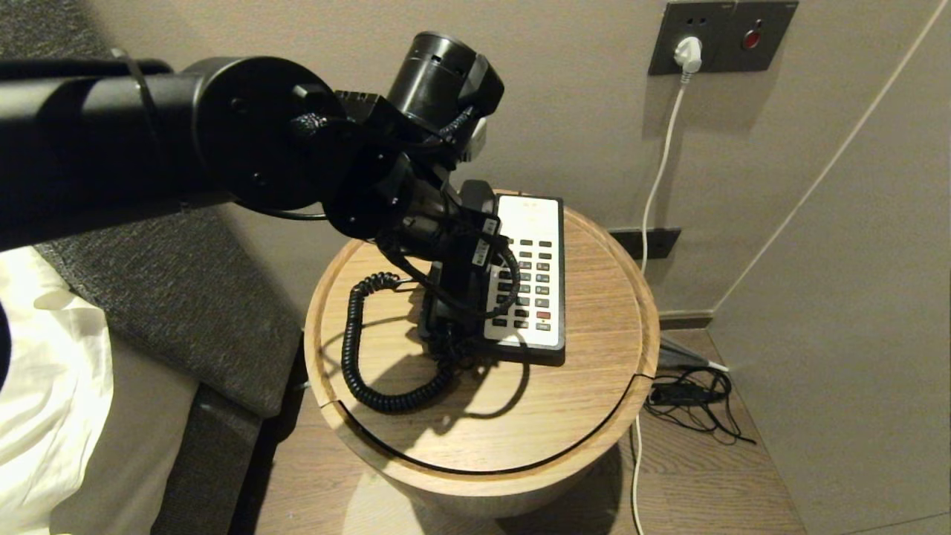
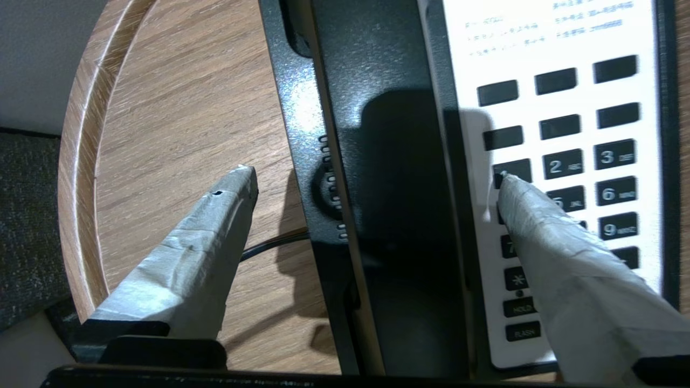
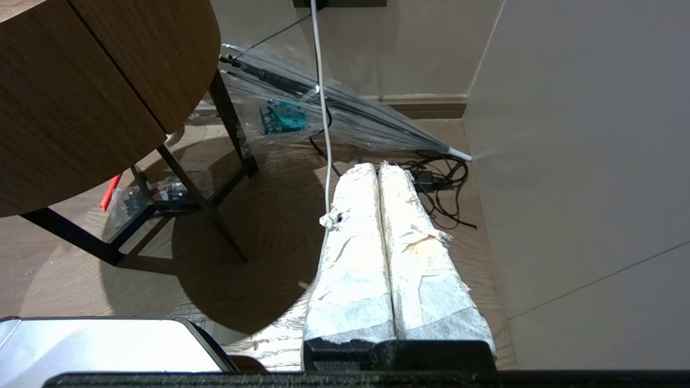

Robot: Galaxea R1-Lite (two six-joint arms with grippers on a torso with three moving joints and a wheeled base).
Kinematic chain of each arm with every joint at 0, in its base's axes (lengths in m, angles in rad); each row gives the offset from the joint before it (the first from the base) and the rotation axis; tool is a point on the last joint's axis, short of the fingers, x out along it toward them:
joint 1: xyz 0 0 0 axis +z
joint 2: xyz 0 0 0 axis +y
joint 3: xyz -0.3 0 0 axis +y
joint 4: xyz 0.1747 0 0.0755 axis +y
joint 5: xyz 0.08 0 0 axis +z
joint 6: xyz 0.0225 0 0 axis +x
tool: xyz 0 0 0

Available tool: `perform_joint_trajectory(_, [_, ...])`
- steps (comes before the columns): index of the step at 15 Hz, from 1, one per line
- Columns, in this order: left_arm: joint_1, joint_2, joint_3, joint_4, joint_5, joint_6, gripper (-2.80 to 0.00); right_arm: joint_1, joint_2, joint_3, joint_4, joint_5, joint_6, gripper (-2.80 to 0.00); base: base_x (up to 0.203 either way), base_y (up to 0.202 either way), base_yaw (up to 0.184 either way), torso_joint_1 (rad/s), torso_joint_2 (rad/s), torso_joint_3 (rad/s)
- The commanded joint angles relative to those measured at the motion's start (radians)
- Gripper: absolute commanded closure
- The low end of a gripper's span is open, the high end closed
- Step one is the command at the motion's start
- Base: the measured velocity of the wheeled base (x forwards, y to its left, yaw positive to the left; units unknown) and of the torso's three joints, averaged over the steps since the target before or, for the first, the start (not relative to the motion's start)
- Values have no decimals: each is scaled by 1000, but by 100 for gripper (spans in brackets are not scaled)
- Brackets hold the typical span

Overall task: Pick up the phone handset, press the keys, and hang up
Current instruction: Pick up the desk phone handset

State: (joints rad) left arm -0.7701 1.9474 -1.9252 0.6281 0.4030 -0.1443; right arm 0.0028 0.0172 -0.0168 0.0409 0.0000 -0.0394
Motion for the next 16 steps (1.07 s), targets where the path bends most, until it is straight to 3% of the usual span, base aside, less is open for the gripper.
perform_joint_trajectory(1, [3,4,0,2,2,-2,-280,0,0,0,1,0,-1,0,0,0,0,0,0,0])
perform_joint_trajectory(2, [3,5,0,2,0,-4,0,0,0,0,1,0,-1,0,0,0,0,0,0,0])
perform_joint_trajectory(13, [-5,-30,2,5,-11,-18,0,0,0,0,1,0,-1,0,0,0,0,0,0,0])
perform_joint_trajectory(16, [-16,-69,2,17,-10,-53,0,0,0,0,1,0,-1,0,0,0,0,0,0,0])
